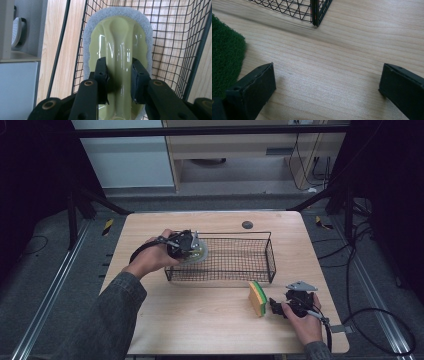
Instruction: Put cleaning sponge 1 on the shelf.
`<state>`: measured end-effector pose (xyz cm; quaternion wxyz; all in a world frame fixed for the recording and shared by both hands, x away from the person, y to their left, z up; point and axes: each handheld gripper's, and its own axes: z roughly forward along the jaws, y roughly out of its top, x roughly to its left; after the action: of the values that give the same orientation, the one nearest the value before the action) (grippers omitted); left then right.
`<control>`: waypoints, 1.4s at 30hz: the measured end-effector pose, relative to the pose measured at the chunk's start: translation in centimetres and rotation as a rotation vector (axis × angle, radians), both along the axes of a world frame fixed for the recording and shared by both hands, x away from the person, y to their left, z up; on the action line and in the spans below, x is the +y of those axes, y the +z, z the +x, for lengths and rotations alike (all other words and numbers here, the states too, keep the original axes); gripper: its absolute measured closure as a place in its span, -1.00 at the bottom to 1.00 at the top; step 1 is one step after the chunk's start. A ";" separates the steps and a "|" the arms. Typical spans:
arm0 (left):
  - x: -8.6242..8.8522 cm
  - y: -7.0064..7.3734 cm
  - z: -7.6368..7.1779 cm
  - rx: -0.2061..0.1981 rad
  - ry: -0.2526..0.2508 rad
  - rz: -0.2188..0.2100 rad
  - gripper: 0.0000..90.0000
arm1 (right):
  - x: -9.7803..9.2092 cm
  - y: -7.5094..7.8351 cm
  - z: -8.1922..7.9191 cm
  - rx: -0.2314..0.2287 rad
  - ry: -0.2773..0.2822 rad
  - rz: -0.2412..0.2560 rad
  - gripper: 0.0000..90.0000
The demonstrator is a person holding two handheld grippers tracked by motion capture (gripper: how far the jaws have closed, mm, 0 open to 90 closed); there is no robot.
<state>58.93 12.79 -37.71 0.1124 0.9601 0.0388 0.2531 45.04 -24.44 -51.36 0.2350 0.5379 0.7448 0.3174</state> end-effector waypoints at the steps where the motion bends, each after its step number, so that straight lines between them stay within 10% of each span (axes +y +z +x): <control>1: 0.0 0.0 0.0 -0.001 -0.001 0.000 0.58 | 0.0 0.0 0.0 0.000 0.000 0.000 -0.98; 42: -0.2 -3.1 1.1 0.085 0.034 0.010 0.58 | 0.0 0.0 0.0 0.001 0.000 -0.001 -0.98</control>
<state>60.03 12.60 -40.81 0.1015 0.9698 0.0586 0.2139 45.03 -24.44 -51.35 0.2349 0.5380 0.7450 0.3169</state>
